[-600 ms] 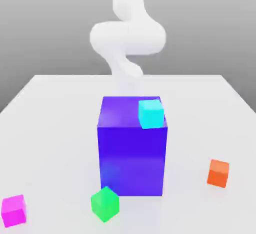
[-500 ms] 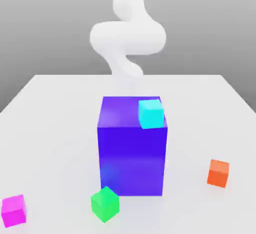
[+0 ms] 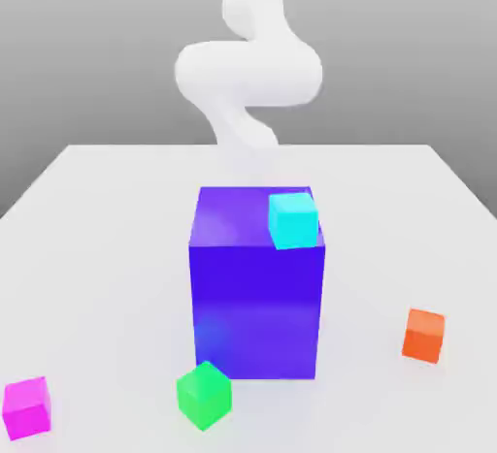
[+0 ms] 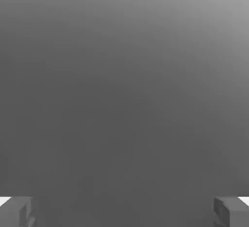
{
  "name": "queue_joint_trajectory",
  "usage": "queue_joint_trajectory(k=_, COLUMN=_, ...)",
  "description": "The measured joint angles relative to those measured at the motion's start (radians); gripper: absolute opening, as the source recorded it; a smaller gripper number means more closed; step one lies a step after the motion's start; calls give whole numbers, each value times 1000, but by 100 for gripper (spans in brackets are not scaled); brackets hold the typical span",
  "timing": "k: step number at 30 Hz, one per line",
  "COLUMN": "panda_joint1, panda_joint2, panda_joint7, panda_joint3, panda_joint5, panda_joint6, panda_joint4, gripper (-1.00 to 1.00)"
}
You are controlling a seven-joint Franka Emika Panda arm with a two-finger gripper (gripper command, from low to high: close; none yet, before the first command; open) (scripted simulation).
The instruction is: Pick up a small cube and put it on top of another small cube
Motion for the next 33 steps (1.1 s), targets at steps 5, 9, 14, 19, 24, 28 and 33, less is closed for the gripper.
queue_joint_trajectory(k=5, panda_joint1=0, panda_joint2=0, panda_joint7=0, panda_joint3=0, panda_joint5=0, panda_joint6=0, panda_joint4=0, gripper=0)
queue_joint_trajectory(k=9, panda_joint1=-19, panda_joint2=66, panda_joint7=-18, panda_joint3=14, panda_joint5=-49, panda_joint6=4, panda_joint4=1, gripper=0)
queue_joint_trajectory(k=14, panda_joint1=-54, panda_joint2=189, panda_joint7=-58, panda_joint3=19, panda_joint5=-118, panda_joint6=19, panda_joint4=0, gripper=0)
queue_joint_trajectory(k=19, panda_joint1=-83, panda_joint2=364, panda_joint7=-119, panda_joint3=-19, panda_joint5=-190, panda_joint6=50, panda_joint4=4, gripper=0)
queue_joint_trajectory(k=24, panda_joint1=-122, panda_joint2=507, panda_joint7=-200, panda_joint3=-67, panda_joint5=-200, panda_joint6=95, panda_joint4=2, gripper=0)
queue_joint_trajectory(k=28, panda_joint1=-149, panda_joint2=601, panda_joint7=-272, panda_joint3=-109, panda_joint5=-180, panda_joint6=136, panda_joint4=-3, gripper=0)
queue_joint_trajectory(k=33, panda_joint1=-225, panda_joint2=729, panda_joint7=-395, panda_joint3=-148, panda_joint5=-119, panda_joint6=203, panda_joint4=-11, gripper=0)
